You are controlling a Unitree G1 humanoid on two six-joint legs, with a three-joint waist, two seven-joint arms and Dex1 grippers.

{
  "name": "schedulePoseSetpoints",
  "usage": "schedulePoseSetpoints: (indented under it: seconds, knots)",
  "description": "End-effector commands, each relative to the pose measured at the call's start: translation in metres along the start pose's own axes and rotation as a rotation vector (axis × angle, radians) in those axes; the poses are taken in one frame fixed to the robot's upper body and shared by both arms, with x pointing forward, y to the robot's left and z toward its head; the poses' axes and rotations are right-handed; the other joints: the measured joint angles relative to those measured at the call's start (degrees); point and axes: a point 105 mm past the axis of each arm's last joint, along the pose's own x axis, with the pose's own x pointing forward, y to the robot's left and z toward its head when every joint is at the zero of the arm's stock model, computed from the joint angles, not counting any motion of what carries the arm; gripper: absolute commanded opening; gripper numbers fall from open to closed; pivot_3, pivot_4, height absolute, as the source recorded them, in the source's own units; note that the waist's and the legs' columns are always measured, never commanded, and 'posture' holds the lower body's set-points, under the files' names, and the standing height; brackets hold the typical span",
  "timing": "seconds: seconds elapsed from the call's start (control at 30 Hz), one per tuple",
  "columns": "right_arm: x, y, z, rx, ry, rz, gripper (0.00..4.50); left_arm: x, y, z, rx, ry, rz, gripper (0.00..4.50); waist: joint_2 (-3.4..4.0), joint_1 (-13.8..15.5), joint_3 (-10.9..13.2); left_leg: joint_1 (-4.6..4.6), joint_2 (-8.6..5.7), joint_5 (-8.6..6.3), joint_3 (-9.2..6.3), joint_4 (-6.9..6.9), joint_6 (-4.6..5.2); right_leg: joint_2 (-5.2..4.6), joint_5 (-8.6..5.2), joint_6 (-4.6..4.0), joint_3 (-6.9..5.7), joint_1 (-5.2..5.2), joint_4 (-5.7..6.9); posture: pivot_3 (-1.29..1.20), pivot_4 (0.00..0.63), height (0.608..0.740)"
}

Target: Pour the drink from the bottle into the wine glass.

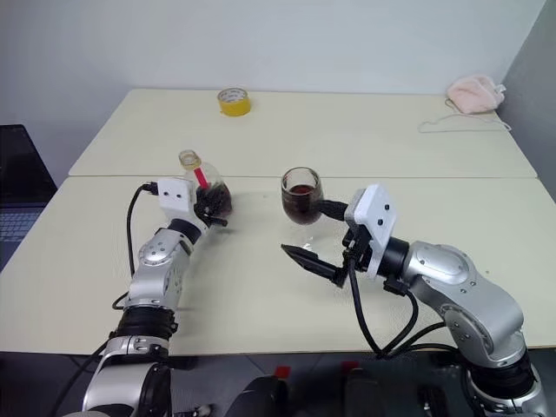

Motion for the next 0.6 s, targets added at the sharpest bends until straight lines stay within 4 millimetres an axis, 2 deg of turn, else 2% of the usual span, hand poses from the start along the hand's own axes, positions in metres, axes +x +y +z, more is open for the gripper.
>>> schedulePoseSetpoints:
  seconds: [0.03,0.23,0.6]
  knots:
    - [-0.003,0.008,0.018,-0.042,-0.050,0.053,4.50,0.006,0.009,0.017,-0.017,-0.066,0.037,0.88,-0.01,0.01,-0.01,0.00,0.00,0.00,0.00,0.00,0.00,0.00,0.00,0.00,-0.02,0.00,-0.01,0.00,0.150,0.740]
    - [-0.003,0.012,0.023,-0.064,-0.042,0.068,4.50,0.011,0.012,0.012,-0.006,-0.048,0.056,0.88,-0.02,-0.03,-0.01,0.00,0.00,0.00,-0.01,0.00,0.00,-0.01,0.00,0.00,-0.03,0.02,-0.01,0.00,0.150,0.740]
    - [-0.003,0.003,0.022,-0.076,-0.037,0.022,4.50,0.020,0.017,0.009,-0.009,-0.045,0.080,0.88,-0.05,-0.01,-0.03,-0.01,0.00,0.00,0.00,0.00,0.00,-0.01,0.00,0.00,-0.04,0.03,-0.01,0.00,0.150,0.740]
